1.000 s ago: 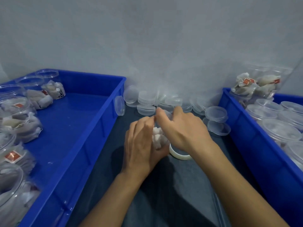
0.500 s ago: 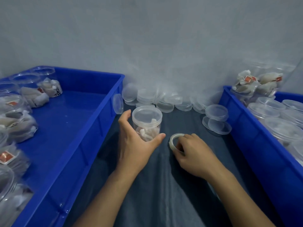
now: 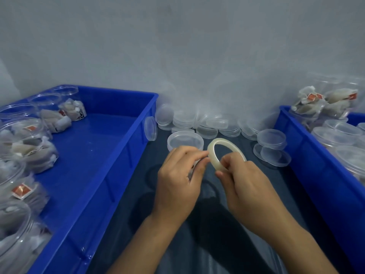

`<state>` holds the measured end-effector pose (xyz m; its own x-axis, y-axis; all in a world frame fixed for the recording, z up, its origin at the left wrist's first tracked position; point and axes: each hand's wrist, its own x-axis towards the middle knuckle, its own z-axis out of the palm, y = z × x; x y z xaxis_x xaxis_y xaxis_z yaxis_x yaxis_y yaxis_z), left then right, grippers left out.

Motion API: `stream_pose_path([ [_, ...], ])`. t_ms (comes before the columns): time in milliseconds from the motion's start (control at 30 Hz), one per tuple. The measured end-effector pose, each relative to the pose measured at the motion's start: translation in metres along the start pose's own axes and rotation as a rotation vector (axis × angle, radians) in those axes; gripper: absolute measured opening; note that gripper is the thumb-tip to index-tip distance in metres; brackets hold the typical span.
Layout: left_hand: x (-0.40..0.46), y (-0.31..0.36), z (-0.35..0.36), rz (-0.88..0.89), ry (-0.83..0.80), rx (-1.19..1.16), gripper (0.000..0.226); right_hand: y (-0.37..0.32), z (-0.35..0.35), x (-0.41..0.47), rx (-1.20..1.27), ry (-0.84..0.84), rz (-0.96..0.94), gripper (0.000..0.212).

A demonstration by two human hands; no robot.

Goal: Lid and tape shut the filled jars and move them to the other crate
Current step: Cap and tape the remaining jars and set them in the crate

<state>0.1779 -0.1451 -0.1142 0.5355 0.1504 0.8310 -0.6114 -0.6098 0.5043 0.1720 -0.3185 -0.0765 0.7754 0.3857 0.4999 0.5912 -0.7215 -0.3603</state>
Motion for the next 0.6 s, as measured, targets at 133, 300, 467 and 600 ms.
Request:
stream_pose_path([
  [133,0.005,0.002,-0.003,-0.078,-0.067,-0.077,0.002,-0.001,-0.002,0.0,-0.065,-0.024,0.004,0.013],
  [300,0.007,0.003,-0.006,-0.168,-0.128,-0.12,0.005,0.0,-0.005,-0.003,-0.08,-0.035,-0.014,0.011],
  [467,0.005,0.008,-0.004,-0.122,-0.182,-0.094,0.01,0.005,-0.001,-0.001,-0.078,0.019,0.04,0.016],
  [600,0.0,0.014,0.0,-0.113,-0.188,-0.079,0.009,0.01,0.008,0.002,-0.098,0.085,0.158,0.023],
])
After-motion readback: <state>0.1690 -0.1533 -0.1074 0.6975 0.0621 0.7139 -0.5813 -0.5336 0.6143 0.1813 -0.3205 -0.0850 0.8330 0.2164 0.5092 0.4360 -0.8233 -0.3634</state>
